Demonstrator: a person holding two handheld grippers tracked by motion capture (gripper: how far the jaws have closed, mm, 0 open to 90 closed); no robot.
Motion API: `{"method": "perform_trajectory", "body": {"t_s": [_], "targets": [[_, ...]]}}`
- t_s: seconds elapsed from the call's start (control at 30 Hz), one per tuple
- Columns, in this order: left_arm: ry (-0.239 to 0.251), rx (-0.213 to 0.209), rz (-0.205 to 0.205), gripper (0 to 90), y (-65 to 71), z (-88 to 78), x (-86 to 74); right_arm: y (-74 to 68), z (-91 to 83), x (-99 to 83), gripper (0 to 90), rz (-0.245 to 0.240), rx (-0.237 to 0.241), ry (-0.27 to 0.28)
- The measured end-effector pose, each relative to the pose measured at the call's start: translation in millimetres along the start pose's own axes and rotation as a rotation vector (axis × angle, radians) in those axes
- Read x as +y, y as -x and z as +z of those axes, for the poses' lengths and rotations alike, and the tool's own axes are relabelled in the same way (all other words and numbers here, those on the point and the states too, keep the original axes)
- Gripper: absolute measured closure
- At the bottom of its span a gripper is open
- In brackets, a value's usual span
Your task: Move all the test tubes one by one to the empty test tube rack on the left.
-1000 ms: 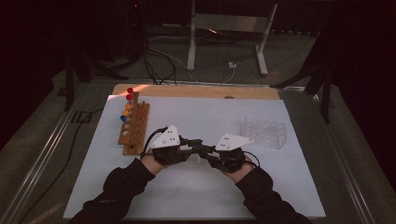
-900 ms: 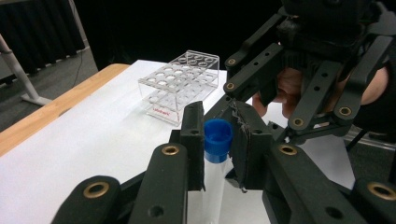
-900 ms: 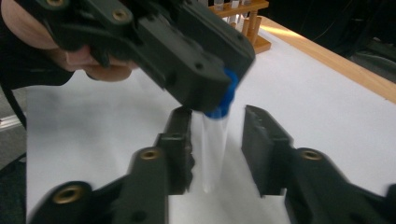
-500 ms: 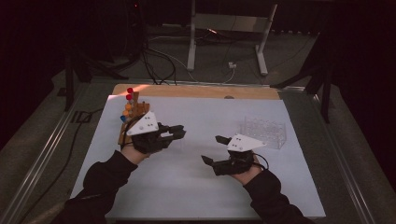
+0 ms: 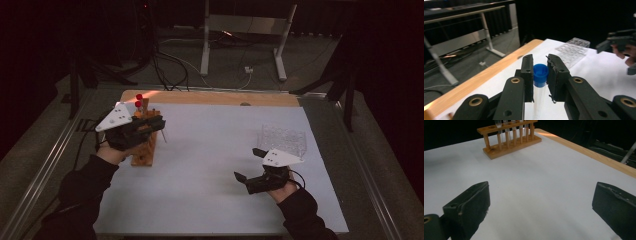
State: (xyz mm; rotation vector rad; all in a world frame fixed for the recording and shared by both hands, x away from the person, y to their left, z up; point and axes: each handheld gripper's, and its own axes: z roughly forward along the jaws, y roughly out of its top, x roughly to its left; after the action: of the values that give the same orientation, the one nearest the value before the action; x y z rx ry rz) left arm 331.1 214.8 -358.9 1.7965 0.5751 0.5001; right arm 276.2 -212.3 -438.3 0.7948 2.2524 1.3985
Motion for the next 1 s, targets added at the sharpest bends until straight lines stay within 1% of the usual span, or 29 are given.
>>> {"method": "perform_trajectory", "body": {"t_s": [0.03,0.07,0.13,0.17,0.2,0.33,0.53,0.63,0.7,0.8,0.93,1.0], "targets": [[-0.004,0.014,0.003,77.4,-2.5,-3.6,0.2,0.8,-1.6,-1.5,1.7,-0.001,-0.015,0.006],[-0.004,0.02,-0.002,77.4,-5.1,-7.1,0.2,1.9,-2.8,-3.0,1.7,0.001,-0.017,0.01],[-0.01,0.045,0.0,77.4,-9.7,-14.0,0.0,3.4,-4.5,-5.0,1.7,0.007,-0.024,0.011],[-0.009,0.051,-0.008,77.4,-12.3,-17.3,-0.2,3.6,-5.1,-5.8,1.7,0.005,-0.029,0.012],[-0.012,0.067,-0.007,77.4,-14.4,-20.5,-0.6,3.8,-5.5,-6.2,1.7,0.007,-0.027,0.011],[-0.023,0.106,-0.012,77.4,-23.8,-33.2,-3.5,2.9,-4.5,-7.3,1.7,0.01,-0.018,0.009],[-0.026,0.156,-0.048,77.4,-36.1,-48.5,-15.3,1.9,-3.8,-6.9,1.7,0.008,-0.015,0.007],[-0.034,0.173,-0.062,77.4,-39.9,-52.5,-22.1,2.2,-4.1,-6.8,1.7,0.011,-0.013,0.009],[-0.043,0.177,-0.069,77.4,-41.5,-53.4,-26.8,2.2,-4.0,-6.8,1.7,0.011,-0.012,0.009],[-0.052,0.187,-0.077,77.4,-43.5,-53.2,-33.9,2.0,-3.9,-6.7,1.7,0.01,-0.012,0.009],[-0.055,0.195,-0.102,77.4,-47.4,-50.8,-43.8,1.1,-4.4,-6.4,1.7,0.01,-0.011,0.011],[-0.063,0.205,-0.106,77.4,-49.1,-49.1,-48.5,0.8,-4.7,-6.3,1.7,0.008,-0.009,0.011]]}}
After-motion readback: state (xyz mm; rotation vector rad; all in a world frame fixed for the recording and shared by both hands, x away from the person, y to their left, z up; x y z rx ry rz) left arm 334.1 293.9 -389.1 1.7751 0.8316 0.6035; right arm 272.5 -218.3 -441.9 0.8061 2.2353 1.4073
